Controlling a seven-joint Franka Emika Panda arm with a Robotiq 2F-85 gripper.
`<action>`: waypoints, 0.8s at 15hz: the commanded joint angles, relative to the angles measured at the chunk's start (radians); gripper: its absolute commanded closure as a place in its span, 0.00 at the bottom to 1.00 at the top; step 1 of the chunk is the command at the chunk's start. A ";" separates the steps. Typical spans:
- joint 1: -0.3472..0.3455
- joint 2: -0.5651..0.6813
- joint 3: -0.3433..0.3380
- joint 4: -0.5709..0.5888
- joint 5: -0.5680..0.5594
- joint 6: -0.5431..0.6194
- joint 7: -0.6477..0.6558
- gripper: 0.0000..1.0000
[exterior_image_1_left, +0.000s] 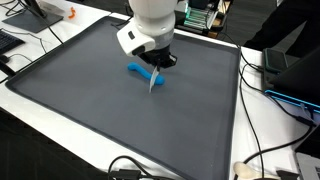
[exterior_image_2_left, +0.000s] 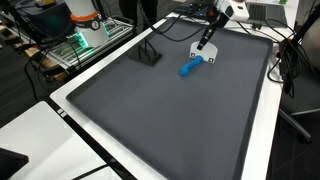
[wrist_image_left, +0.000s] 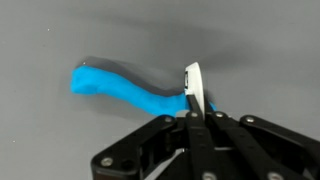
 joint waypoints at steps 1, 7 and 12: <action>-0.007 -0.002 -0.003 -0.029 0.020 -0.042 -0.027 0.99; -0.017 -0.023 0.004 -0.041 0.043 -0.061 -0.046 0.99; -0.023 -0.037 0.007 -0.046 0.061 -0.097 -0.061 0.99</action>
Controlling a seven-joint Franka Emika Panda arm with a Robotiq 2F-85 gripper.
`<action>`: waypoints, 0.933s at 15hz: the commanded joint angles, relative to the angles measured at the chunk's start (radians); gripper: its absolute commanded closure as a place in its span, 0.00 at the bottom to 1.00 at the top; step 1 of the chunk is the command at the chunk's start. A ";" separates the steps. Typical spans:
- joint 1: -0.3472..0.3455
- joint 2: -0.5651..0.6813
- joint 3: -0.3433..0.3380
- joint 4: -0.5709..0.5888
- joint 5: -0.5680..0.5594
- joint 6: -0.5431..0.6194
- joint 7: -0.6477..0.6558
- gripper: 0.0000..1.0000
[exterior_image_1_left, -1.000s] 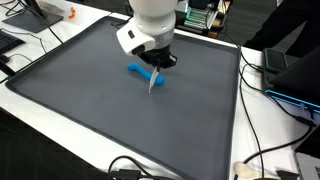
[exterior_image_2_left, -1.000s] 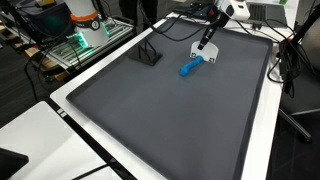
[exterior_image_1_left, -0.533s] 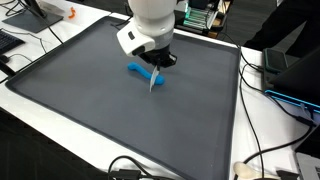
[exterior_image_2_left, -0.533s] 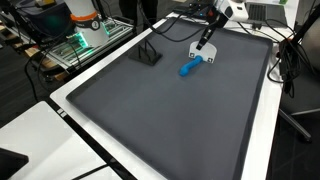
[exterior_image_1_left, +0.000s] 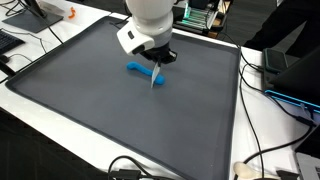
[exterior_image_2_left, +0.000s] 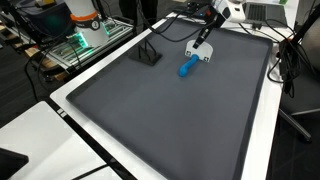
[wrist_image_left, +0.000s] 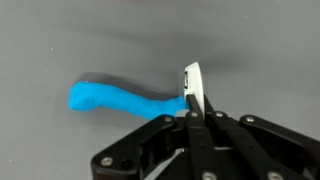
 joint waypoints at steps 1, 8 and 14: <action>-0.017 -0.033 0.009 -0.045 0.041 -0.022 -0.033 0.99; -0.025 -0.059 0.008 -0.052 0.075 -0.036 -0.044 0.99; -0.028 -0.096 0.003 -0.059 0.078 -0.051 -0.049 0.99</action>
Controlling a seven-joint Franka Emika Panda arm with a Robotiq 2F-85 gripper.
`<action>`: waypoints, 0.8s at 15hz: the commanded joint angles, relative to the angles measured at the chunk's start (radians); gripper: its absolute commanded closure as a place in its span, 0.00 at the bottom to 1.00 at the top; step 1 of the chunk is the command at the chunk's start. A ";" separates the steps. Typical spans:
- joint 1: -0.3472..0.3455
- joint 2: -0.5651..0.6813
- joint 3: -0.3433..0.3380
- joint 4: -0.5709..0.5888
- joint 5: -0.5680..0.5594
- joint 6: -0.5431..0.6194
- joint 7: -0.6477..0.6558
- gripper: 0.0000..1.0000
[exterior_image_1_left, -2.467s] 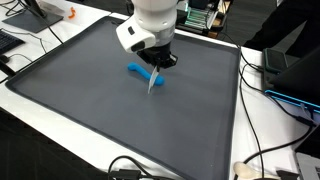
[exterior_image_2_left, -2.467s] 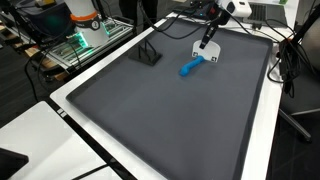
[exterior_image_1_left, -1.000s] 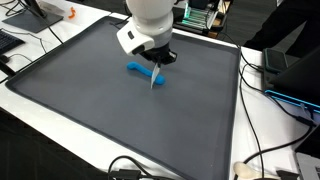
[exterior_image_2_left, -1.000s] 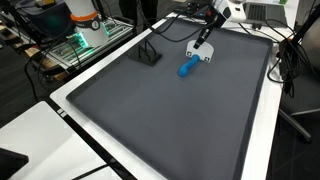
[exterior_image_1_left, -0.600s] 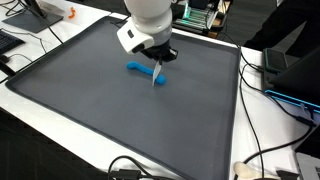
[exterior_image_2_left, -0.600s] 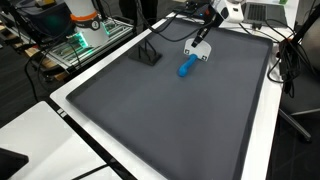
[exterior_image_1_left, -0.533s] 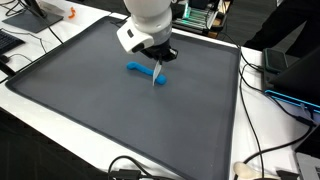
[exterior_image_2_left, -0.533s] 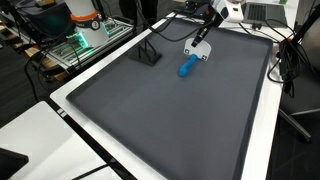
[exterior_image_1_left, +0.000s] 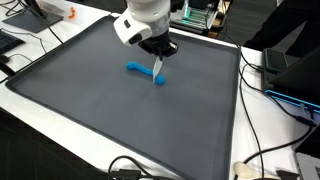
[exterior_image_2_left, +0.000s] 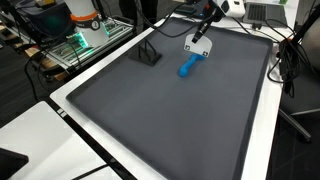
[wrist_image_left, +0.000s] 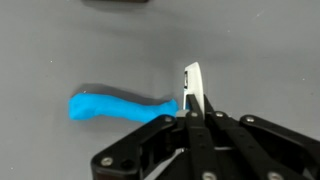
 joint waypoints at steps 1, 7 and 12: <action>-0.012 -0.051 0.002 -0.037 0.013 -0.020 -0.016 0.99; -0.017 -0.097 -0.009 -0.056 -0.006 -0.005 -0.008 0.99; -0.019 -0.100 -0.020 -0.068 -0.021 0.017 -0.002 0.99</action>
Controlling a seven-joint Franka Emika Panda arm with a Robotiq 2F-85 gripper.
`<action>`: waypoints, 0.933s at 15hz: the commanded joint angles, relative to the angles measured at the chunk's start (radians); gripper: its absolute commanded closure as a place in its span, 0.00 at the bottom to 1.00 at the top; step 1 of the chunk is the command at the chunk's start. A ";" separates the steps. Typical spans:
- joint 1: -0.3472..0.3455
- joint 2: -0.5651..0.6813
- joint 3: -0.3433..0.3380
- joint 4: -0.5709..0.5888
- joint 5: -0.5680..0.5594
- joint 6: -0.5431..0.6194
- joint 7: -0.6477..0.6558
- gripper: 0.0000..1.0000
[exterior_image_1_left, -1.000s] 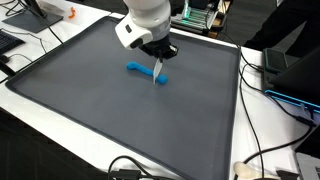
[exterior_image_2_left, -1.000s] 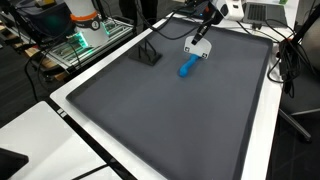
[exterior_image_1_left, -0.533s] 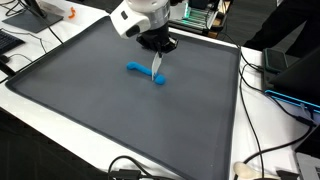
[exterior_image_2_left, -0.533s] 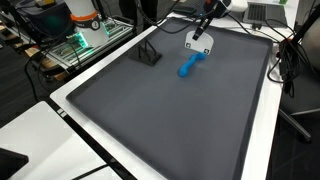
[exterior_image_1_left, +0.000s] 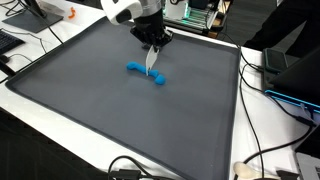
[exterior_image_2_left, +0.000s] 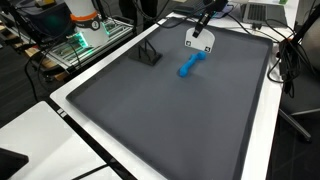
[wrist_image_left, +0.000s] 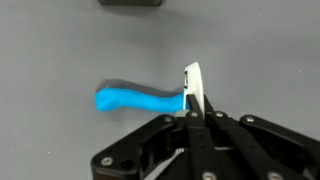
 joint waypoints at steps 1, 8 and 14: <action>-0.005 -0.019 -0.007 -0.046 -0.013 0.032 -0.002 0.99; -0.001 -0.001 -0.014 -0.066 -0.030 0.092 0.009 0.99; 0.003 0.017 -0.017 -0.077 -0.049 0.134 0.012 0.99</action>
